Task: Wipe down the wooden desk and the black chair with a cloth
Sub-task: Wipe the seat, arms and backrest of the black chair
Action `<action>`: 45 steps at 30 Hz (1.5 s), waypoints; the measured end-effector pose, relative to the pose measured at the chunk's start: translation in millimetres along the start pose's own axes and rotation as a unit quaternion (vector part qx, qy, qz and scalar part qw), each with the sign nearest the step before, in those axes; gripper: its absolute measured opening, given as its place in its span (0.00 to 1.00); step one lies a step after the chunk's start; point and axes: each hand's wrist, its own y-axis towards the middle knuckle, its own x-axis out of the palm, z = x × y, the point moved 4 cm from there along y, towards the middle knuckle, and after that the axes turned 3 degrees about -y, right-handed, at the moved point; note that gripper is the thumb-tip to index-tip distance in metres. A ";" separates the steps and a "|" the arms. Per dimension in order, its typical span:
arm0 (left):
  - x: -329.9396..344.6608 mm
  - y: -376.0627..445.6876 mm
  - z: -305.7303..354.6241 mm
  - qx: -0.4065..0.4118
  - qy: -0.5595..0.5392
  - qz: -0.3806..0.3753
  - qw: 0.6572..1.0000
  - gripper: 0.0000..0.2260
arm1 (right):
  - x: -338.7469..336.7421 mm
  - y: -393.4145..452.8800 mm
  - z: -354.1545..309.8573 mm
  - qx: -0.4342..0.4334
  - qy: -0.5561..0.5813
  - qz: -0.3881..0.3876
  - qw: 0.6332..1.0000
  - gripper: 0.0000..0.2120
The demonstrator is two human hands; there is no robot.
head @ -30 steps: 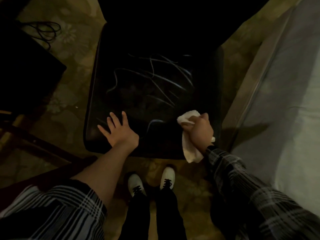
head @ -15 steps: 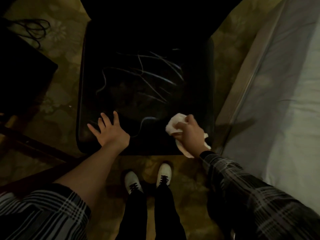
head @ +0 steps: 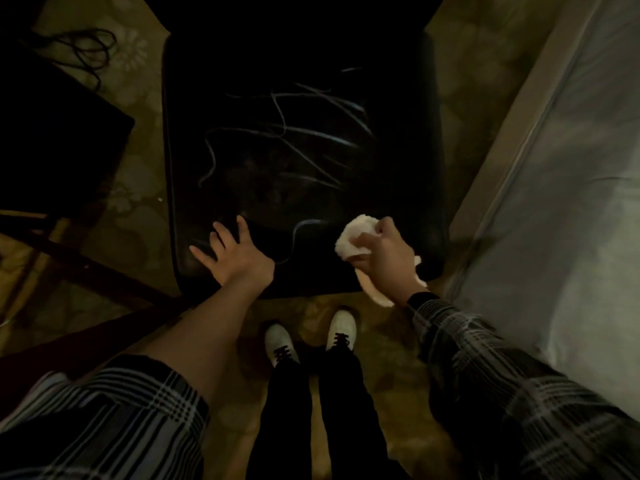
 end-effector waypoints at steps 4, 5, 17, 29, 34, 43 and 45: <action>-1.1 -3.1 6.4 -0.020 -0.004 -0.017 1.000 0.37 | -36.8 8.1 56.8 0.103 0.022 0.069 0.992 0.14; -0.1 -4.0 8.1 -0.023 -0.007 -0.020 1.000 0.37 | -37.4 7.4 61.8 0.126 0.034 0.086 0.988 0.13; 6.0 -15.2 5.1 -0.005 -0.009 -0.016 1.000 0.38 | 33.6 -13.2 -29.5 0.123 0.104 0.069 0.985 0.15; 8.2 -3.4 -14.7 0.071 -0.012 0.031 0.997 0.36 | 95.4 -43.6 -70.8 0.299 0.196 0.183 0.916 0.16; -1.9 2.4 -25.0 0.106 0.004 0.043 0.993 0.34 | 82.6 -57.9 -77.4 0.143 0.156 0.086 0.974 0.16; 8.1 8.4 -21.1 0.109 0.021 0.062 0.992 0.39 | 26.4 -46.0 5.6 0.364 0.174 0.235 0.884 0.15; 10.8 6.0 -21.0 0.102 0.023 0.056 0.993 0.40 | 61.8 -50.7 -38.2 0.363 0.195 0.234 0.881 0.15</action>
